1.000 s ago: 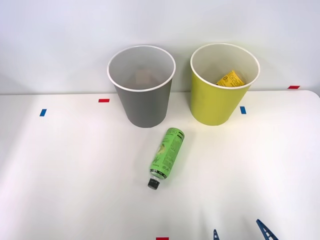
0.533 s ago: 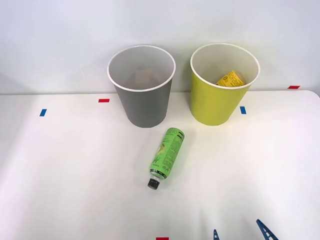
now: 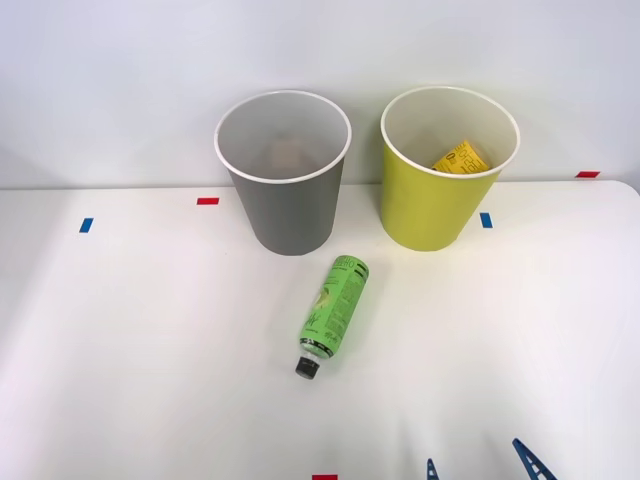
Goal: Put cans in the gray bin, plastic bottles in the light green bin
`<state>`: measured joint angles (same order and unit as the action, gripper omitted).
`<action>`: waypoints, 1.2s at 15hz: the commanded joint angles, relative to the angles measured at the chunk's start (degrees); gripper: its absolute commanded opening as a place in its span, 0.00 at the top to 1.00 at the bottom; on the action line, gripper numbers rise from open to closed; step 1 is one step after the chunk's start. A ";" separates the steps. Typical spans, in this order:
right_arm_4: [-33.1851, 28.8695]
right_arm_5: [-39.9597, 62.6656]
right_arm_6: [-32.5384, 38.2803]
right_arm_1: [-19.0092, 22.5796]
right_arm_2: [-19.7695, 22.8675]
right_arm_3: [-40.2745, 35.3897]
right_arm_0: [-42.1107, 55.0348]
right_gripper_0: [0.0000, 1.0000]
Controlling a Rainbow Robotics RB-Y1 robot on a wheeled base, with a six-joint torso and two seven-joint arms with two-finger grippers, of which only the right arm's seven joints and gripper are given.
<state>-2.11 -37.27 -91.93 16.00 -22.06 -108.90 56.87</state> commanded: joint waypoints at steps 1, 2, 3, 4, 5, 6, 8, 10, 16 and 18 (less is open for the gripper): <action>0.00 0.00 0.00 0.00 0.00 0.00 0.00 0.00; 0.00 0.00 0.00 0.00 0.00 0.00 0.00 0.00; 0.00 0.00 0.00 0.00 0.00 0.00 0.00 0.00; 0.00 0.00 0.00 0.00 0.00 0.00 0.00 0.00; 0.00 0.00 0.00 0.00 0.00 0.00 0.00 0.00; 0.00 0.00 0.00 0.00 0.00 0.00 0.00 0.00; 0.00 0.00 0.00 0.00 0.00 0.00 0.00 0.00; 0.00 0.00 0.00 0.00 0.00 0.00 0.00 0.00; 0.00 0.00 0.00 0.00 0.00 0.00 0.00 0.00; 0.00 0.00 0.00 0.00 0.00 0.00 0.00 0.00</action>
<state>-2.11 -37.27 -91.93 16.00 -22.06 -108.90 56.87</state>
